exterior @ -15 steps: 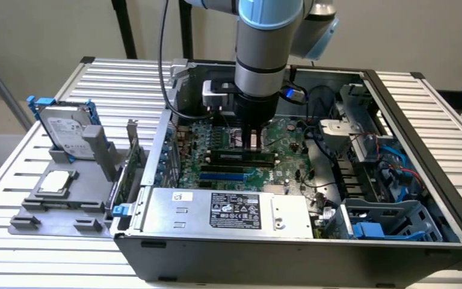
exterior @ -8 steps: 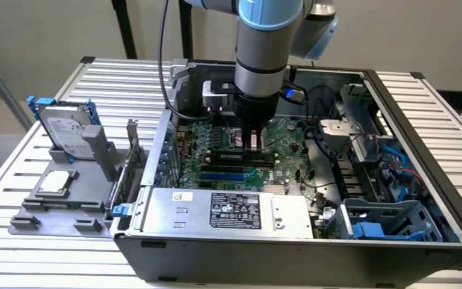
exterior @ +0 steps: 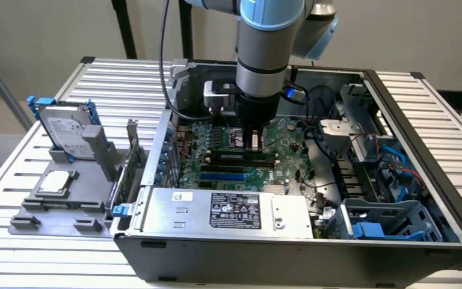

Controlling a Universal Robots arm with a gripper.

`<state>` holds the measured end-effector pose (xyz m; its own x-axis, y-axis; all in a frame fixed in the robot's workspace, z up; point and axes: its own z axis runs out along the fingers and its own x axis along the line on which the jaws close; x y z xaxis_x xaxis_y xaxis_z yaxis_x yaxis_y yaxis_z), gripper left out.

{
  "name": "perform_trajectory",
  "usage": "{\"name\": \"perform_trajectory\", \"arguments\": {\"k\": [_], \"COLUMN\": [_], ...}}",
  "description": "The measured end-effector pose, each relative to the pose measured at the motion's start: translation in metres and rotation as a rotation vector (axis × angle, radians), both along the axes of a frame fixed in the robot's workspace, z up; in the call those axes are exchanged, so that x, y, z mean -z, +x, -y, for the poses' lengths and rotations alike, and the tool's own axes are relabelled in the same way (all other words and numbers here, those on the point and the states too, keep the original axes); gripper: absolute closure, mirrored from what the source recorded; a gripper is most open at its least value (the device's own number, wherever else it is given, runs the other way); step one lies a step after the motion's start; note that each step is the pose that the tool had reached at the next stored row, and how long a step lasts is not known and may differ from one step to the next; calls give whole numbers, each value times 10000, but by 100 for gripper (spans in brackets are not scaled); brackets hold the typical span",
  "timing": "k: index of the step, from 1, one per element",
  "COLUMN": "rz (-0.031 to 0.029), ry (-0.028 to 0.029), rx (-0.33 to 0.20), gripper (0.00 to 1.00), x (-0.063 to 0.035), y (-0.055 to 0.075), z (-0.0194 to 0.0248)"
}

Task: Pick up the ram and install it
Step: 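Insert the ram into the slot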

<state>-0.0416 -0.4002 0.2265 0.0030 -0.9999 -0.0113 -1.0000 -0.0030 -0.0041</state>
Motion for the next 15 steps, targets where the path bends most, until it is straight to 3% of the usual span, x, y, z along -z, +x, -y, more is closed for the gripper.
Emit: {"name": "perform_trajectory", "arguments": {"k": [15], "rz": [-1], "ry": [0], "rx": [-61], "gripper": [86], "x": [30], "y": [0], "z": [0]}}
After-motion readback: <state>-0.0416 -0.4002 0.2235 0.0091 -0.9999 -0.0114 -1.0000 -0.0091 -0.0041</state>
